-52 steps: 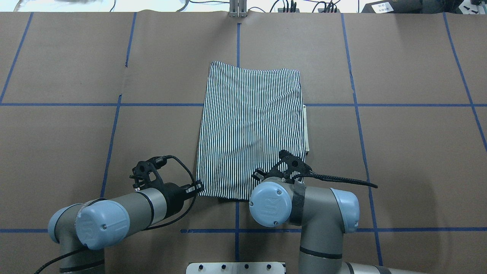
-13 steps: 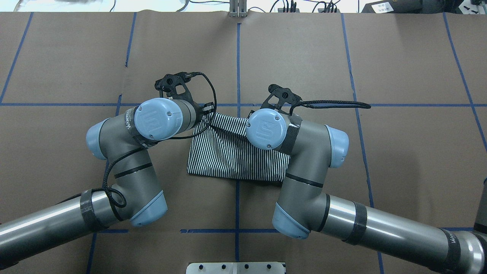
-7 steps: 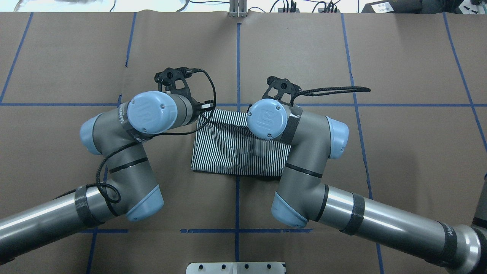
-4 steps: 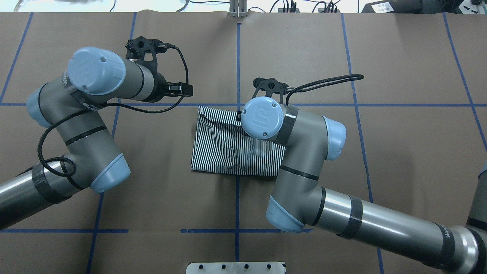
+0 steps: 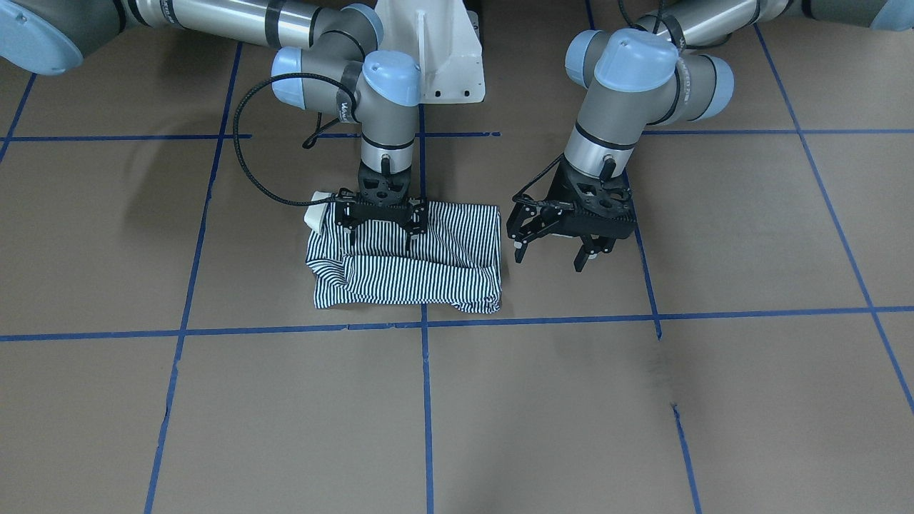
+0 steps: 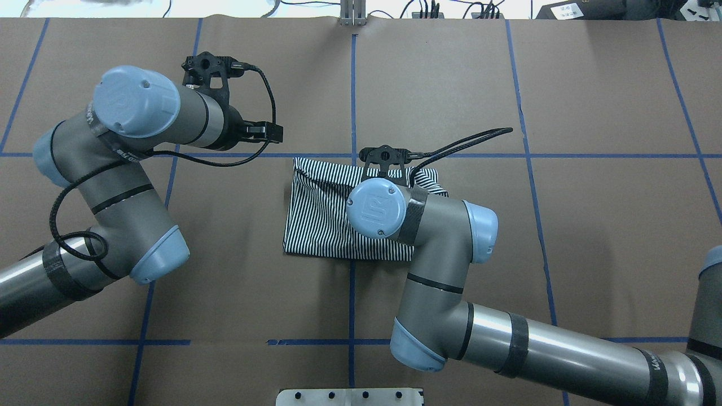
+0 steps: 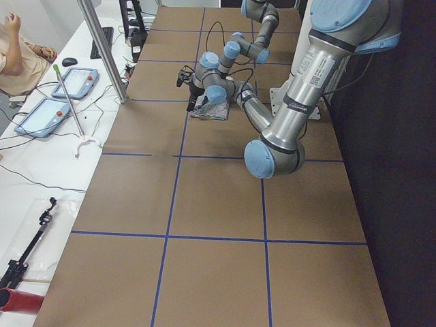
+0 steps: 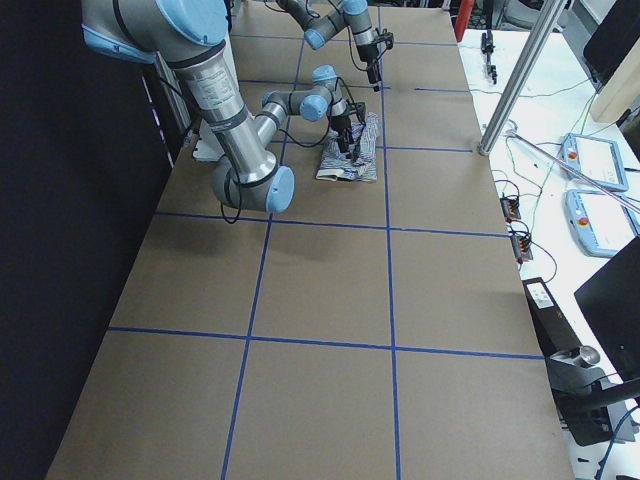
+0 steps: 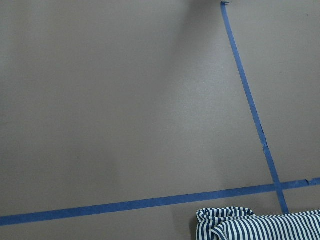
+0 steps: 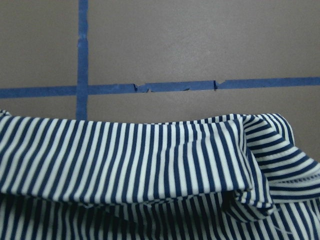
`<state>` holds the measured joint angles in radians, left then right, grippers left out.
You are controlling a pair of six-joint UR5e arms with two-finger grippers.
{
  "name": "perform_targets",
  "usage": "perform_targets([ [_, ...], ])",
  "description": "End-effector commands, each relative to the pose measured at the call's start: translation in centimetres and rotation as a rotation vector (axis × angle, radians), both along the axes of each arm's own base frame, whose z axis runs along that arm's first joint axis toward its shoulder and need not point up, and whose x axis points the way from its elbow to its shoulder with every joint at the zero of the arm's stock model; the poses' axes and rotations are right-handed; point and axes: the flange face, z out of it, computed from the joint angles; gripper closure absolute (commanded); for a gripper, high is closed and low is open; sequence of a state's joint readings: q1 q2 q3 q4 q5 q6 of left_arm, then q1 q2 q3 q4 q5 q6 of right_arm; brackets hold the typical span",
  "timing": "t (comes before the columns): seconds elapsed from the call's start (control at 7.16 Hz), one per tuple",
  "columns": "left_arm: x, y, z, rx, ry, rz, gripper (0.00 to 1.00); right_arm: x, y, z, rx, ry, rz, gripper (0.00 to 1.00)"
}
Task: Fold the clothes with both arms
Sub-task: 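Release the shirt and raise the left gripper while the right gripper presses the fold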
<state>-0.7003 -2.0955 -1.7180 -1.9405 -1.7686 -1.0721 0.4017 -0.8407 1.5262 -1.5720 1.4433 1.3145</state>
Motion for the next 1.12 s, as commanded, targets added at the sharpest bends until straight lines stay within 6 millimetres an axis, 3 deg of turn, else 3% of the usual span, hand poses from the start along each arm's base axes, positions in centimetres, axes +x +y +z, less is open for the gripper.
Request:
perform_targets([
  [0.0,0.0,0.0,0.0,-0.001,0.001,0.000,0.00,1.6,-4.7,2.4,0.019,0.076,0.014,0.00],
  [0.28,0.1,0.1,0.1,-0.002,0.000,0.002,0.00,3.7,-12.5,3.9,0.002,0.160,0.058,0.00],
  [0.42,0.1,0.1,0.1,-0.004,0.000,0.001,0.00,6.5,-16.4,4.9,-0.017,0.191,0.056,0.00],
  [0.7,0.6,0.0,0.3,-0.030,0.005,-0.010,0.00,13.8,-22.9,6.7,-0.073,0.190,-0.009,0.00],
  [0.84,2.1,0.9,0.4,-0.068,0.013,-0.010,0.00,15.4,-24.0,6.2,-0.059,0.125,-0.055,0.00],
  [0.98,5.4,2.8,0.6,-0.133,0.027,-0.008,0.00,15.1,-23.7,5.5,-0.030,0.065,-0.070,0.00],
])
